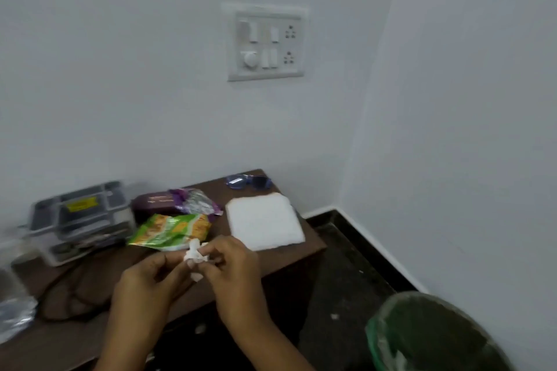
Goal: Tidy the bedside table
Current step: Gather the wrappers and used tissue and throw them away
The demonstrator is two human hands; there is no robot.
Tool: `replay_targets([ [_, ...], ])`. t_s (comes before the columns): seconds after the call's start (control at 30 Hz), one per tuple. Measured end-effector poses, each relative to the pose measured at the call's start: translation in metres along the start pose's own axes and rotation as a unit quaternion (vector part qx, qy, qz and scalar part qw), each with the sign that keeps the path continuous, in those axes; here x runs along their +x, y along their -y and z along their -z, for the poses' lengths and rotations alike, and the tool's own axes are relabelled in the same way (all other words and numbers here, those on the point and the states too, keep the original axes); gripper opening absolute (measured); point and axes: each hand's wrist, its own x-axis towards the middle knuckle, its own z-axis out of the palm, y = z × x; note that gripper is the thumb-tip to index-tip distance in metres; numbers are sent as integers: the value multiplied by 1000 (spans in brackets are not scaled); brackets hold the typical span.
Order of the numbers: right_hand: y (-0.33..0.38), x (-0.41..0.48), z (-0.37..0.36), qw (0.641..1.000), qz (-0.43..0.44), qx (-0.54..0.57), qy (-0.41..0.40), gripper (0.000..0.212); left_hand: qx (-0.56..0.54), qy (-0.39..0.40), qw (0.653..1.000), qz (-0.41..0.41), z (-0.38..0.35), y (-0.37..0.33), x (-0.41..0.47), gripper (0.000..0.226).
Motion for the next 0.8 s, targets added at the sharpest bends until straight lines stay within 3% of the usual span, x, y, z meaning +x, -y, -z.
replay_targets([
  [0.2,-72,-80,149,973,-125,-119,-153,6,-27,182,982,-35,-177,-9,-62,57],
  [0.27,-96,-107,194,949,-177,-172,-197,19,-25,265,962,-63,-225,-19,-91,37],
  [0.3,-106,-120,214,938,-197,-188,-213,29,-25,300,950,-82,-244,-22,-103,45],
  [0.37,-123,-141,243,922,-231,-215,-224,33,-14,340,936,-89,-272,-27,-119,58],
  [0.5,-158,-156,272,890,-305,-303,-153,29,35,380,920,-91,-280,-32,-114,58],
  [0.6,-166,-147,266,884,-296,-320,-167,32,60,345,932,-92,-259,-23,-93,68],
  [0.67,-160,-129,249,890,-249,-327,-198,29,65,293,950,-87,-235,-17,-75,51],
  [0.8,-127,-76,192,932,-133,-257,-218,22,94,180,974,-102,-174,-8,-37,40],
])
